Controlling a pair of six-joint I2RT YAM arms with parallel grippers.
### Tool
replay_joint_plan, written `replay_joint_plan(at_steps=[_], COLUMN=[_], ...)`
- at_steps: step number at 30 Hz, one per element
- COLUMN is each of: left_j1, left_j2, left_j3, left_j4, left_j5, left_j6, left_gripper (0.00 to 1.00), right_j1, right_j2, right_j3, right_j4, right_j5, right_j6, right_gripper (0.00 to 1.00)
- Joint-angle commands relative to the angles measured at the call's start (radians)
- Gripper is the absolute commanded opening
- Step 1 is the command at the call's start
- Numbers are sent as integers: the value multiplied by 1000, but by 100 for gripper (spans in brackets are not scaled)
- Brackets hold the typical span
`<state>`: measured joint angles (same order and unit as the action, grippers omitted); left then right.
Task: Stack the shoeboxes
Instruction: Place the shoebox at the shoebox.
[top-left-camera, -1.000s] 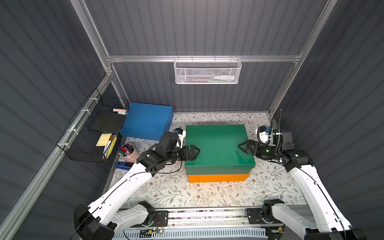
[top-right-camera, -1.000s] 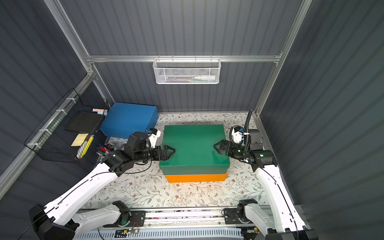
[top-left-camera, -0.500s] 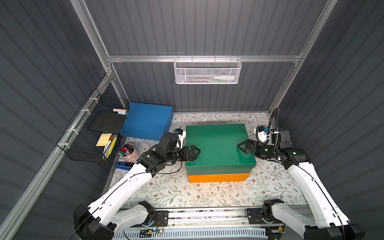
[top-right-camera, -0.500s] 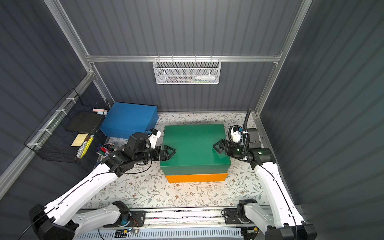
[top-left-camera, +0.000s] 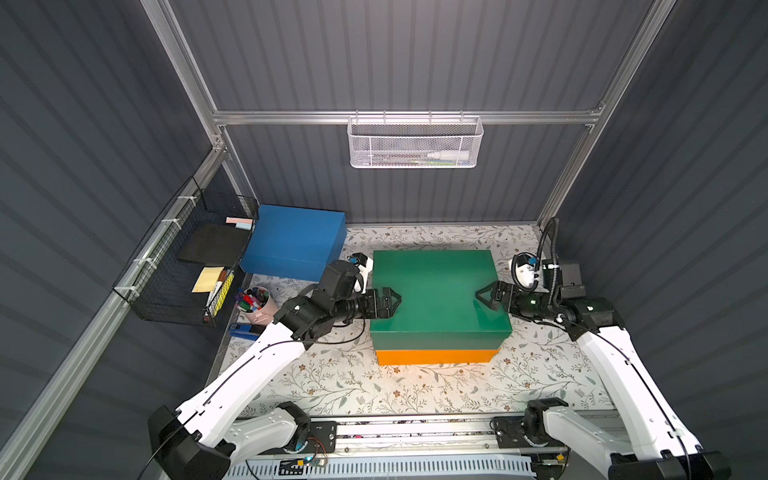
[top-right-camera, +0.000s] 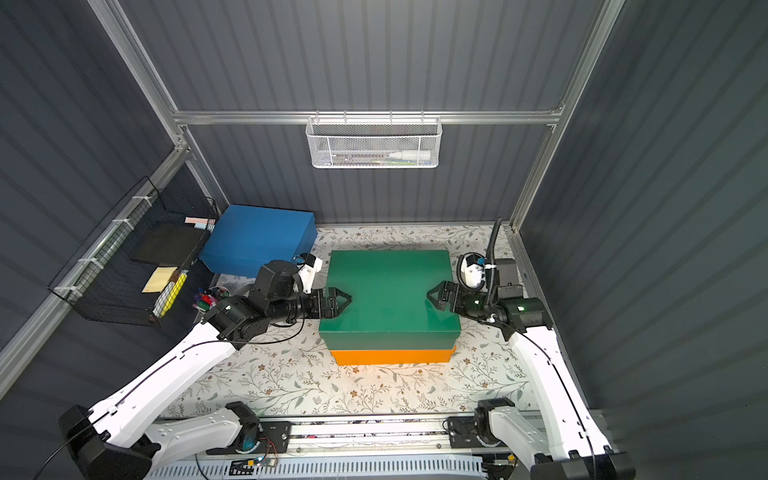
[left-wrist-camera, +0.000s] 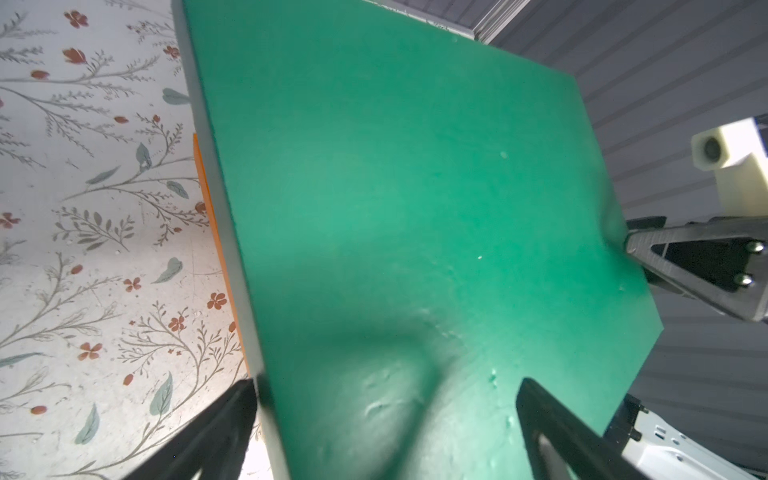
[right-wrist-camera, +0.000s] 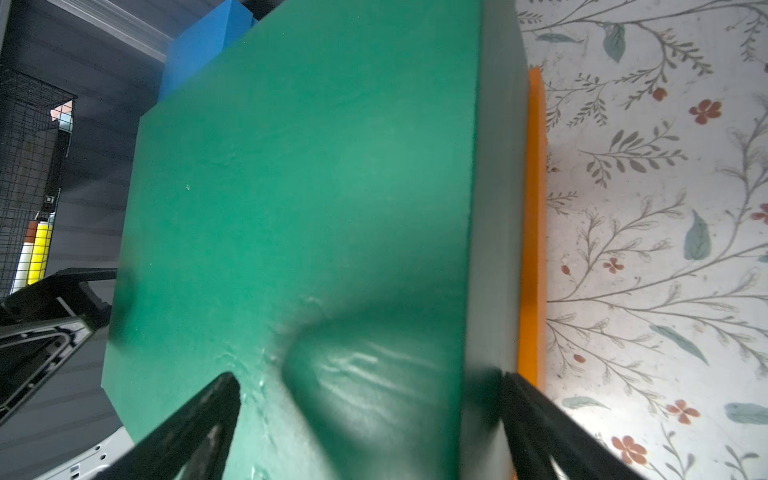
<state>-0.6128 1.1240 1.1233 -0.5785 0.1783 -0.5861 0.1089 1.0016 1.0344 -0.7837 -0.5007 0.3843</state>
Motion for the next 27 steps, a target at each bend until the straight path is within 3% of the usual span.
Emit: replay_joint_plan(at_steps=[1, 9, 14, 19, 23, 27], left_j1=[-5, 34, 181, 278, 410, 418], left_j2=[0, 9, 98, 260, 365, 420], left_j3=[61, 211, 344, 437, 453, 473], left_j4=[-73, -171, -185, -128, -22, -20], left_j5=[-61, -116, -90, -195, -92, -11], left_j6=[43, 140, 276, 334, 318, 349], left_gripper=[100, 100, 100, 100, 100, 99], right_j1=[-6, -30, -50, -94, -124, -127], right_j2=[-15, -25, -4, 26, 90, 162], right_j3=[32, 74, 133, 176, 213, 247], right_j4=[-23, -42, -60, -52, -34, -17], right_j5=[18, 39, 65, 65, 19, -45], right_j6=[-26, -61, -98, -126, -140, -145], right_gripper=[99, 99, 99, 99, 99, 99])
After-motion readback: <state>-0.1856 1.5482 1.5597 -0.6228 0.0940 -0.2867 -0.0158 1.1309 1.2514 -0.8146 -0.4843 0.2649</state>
